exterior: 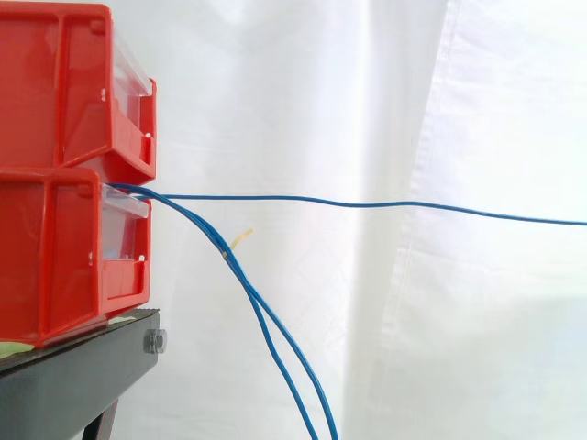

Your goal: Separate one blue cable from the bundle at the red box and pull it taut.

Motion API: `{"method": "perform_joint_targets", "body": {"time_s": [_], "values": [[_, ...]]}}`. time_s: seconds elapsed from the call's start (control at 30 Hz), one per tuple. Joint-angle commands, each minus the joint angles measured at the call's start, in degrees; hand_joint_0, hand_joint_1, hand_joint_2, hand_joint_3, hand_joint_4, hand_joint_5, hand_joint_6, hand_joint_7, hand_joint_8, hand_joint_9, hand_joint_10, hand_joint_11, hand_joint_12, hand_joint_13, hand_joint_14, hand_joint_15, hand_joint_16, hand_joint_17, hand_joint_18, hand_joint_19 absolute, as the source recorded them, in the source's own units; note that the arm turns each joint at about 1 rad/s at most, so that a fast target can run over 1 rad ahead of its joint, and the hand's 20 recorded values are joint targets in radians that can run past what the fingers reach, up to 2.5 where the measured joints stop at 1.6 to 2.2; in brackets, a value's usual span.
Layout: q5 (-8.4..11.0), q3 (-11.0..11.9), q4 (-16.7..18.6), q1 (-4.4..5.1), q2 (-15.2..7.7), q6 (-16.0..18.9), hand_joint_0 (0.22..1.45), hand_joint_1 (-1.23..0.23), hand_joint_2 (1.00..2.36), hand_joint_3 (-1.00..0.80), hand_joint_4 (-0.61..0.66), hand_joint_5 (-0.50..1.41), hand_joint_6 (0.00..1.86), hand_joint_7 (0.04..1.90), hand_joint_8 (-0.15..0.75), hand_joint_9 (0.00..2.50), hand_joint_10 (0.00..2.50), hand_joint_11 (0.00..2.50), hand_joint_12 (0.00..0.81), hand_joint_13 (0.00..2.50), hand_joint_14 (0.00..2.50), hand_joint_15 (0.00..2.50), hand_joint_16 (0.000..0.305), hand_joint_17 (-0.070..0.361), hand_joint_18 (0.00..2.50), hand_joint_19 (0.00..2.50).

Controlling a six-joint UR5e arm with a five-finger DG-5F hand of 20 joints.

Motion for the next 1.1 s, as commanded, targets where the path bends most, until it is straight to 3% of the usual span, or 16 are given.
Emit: {"method": "perform_joint_targets", "body": {"time_s": [0.0,1.07], "values": [[0.0,0.0,0.0,0.03,0.0,0.0,0.67,-0.75,1.01,-0.07,-0.13,-0.15,0.96,0.98,0.258,0.56,2.5,1.07,0.335,0.74,2.5,1.08,0.047,0.107,0.92,1.4],[0.0,-0.1,0.0,0.03,0.0,0.0,0.67,-0.75,1.01,-0.07,-0.13,-0.15,0.96,0.98,0.257,0.55,2.5,1.07,0.338,0.72,2.5,1.09,0.046,0.104,0.91,1.45]]}}
